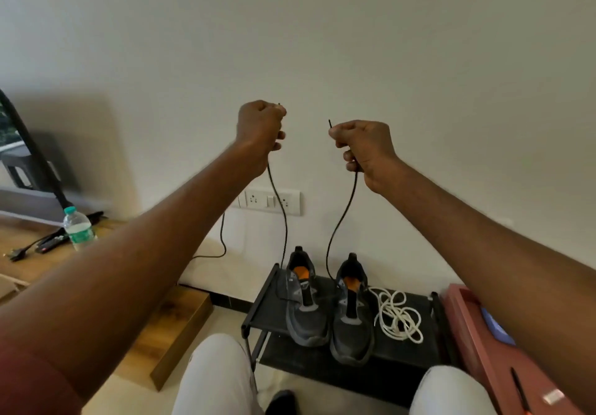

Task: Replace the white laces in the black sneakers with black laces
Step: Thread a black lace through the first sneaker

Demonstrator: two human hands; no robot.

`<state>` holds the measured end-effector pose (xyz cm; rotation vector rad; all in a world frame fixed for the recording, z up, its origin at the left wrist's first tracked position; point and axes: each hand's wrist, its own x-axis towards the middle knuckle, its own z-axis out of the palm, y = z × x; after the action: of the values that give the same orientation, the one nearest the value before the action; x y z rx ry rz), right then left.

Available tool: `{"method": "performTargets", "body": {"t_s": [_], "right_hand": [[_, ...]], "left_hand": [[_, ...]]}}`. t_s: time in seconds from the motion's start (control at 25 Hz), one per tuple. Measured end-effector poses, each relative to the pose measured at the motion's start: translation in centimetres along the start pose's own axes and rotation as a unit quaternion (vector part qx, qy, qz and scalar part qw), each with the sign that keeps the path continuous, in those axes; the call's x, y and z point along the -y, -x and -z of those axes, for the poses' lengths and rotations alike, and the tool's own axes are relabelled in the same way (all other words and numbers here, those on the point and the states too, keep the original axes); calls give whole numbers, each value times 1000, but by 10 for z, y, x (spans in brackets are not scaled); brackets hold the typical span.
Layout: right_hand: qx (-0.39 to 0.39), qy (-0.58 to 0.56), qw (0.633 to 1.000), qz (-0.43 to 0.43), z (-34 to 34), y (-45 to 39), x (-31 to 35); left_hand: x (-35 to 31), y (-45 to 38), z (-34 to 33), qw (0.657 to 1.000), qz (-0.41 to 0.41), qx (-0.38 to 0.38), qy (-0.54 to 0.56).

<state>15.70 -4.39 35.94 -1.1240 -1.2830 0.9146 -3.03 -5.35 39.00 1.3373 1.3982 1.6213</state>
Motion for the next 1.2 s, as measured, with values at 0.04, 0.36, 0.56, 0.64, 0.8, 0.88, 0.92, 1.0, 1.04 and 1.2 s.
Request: {"method": "performTargets", "body": {"t_s": [0.04, 0.36, 0.56, 0.64, 0.8, 0.88, 0.92, 1.0, 1.04, 1.2], "right_hand": [[4, 33, 999, 1, 1, 2, -19], [76, 196, 976, -54, -18, 14, -209], [157, 295, 939, -79, -33, 17, -315], [172, 325, 927, -74, -38, 19, -349], [201, 373, 904, -56, -52, 15, -382], [202, 401, 892, -42, -56, 10, -382], [206, 412, 887, -34, -57, 9, -381], [218, 430, 876, -14, -57, 11, -381], [229, 442, 867, -4, -57, 13, -381], [258, 477, 840, 5, -62, 17, -378]], "left_hand": [[20, 2, 3, 1000, 12, -1, -13], [220, 17, -19, 979, 186, 49, -67], [340, 29, -32, 945, 221, 87, -224], [369, 35, -34, 924, 225, 111, -290], [374, 23, -39, 893, 127, 146, -406], [373, 17, -44, 887, 119, 196, -402], [376, 17, -46, 872, 115, 240, -410], [380, 21, -47, 822, 107, 329, -452], [382, 23, -47, 801, 98, 354, -474], [389, 29, -40, 789, 92, 389, -467]]}}
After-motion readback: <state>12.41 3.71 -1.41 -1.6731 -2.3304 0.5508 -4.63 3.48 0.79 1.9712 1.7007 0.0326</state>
